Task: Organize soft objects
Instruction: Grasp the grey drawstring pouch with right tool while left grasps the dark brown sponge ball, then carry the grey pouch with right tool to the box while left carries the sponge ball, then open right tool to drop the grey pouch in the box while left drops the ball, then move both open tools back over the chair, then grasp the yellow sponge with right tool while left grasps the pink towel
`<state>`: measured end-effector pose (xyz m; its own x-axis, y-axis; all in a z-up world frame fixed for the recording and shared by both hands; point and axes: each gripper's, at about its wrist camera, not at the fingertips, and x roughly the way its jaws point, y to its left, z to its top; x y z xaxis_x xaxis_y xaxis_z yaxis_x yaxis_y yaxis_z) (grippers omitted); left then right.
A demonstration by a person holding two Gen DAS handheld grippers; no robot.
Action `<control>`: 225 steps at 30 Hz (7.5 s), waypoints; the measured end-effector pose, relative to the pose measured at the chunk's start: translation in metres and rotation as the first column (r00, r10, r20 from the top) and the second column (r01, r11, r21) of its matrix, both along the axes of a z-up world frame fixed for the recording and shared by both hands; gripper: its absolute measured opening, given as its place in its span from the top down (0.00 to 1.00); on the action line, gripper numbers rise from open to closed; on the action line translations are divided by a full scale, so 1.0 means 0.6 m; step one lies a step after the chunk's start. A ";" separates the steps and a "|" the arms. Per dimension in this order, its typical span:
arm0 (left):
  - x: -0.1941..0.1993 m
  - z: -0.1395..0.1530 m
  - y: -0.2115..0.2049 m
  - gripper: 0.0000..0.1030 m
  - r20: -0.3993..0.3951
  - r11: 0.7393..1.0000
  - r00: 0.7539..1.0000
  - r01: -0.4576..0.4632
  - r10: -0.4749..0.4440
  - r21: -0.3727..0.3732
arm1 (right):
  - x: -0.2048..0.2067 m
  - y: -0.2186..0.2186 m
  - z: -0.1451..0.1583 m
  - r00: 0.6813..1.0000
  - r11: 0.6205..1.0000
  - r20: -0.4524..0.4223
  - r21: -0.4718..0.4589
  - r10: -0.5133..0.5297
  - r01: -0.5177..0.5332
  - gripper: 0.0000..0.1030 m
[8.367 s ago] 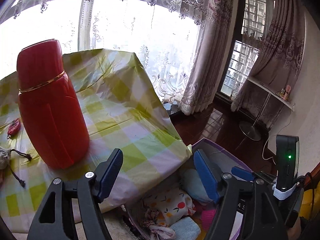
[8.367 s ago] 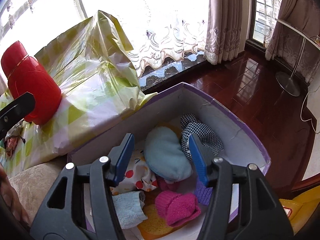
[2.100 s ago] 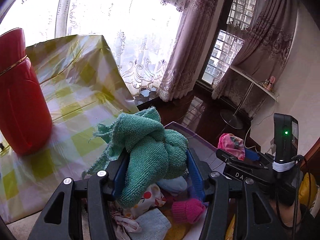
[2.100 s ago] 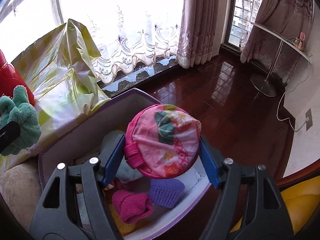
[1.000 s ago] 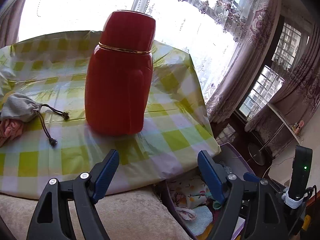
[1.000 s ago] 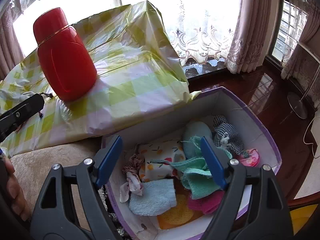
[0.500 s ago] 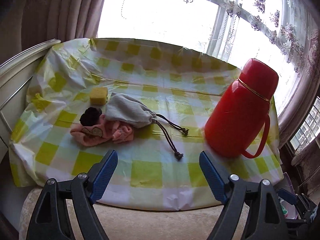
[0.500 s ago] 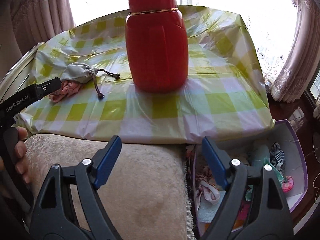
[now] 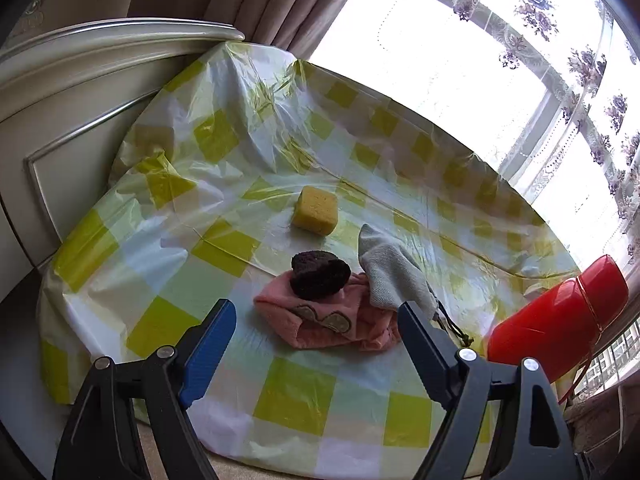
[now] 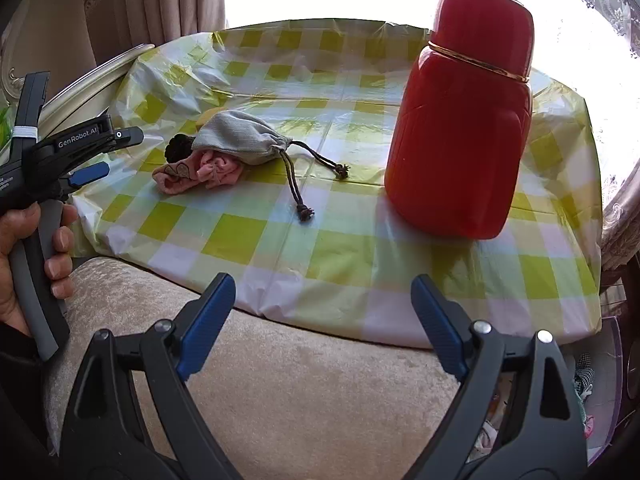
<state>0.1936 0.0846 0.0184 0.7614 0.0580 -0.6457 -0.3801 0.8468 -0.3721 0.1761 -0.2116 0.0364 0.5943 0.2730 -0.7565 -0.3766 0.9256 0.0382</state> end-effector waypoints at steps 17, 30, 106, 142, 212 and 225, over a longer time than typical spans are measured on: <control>0.151 -0.096 0.033 0.52 -0.111 0.992 0.994 0.010 -0.024 -0.127 | 0.124 0.127 -0.002 0.995 0.994 0.044 0.067 0.086 -0.089 0.12; 0.114 -0.098 0.038 0.69 0.001 0.994 1.000 -0.028 0.029 -0.106 | 0.262 0.210 -0.038 0.995 0.972 -0.094 0.236 0.022 0.000 0.10; 0.023 -0.007 -0.071 0.70 0.177 0.993 0.980 0.072 -0.087 0.089 | 0.112 0.096 -0.041 1.000 0.999 0.014 0.047 -0.010 0.009 0.43; -0.031 0.030 -0.514 0.70 0.098 0.745 0.740 0.649 -0.665 0.154 | -0.077 -0.427 -0.048 0.831 0.832 -0.093 0.036 -0.549 0.553 0.43; 0.019 -0.009 -0.132 0.45 0.026 0.978 0.980 0.199 -0.198 -0.053 | 0.013 -0.045 -0.035 0.987 0.995 -0.132 0.028 -0.090 0.095 0.22; 0.157 -0.084 -0.076 0.23 -0.254 0.969 0.945 0.232 -0.205 0.083 | 0.130 0.078 -0.011 0.999 1.000 -0.045 0.005 -0.029 0.029 0.14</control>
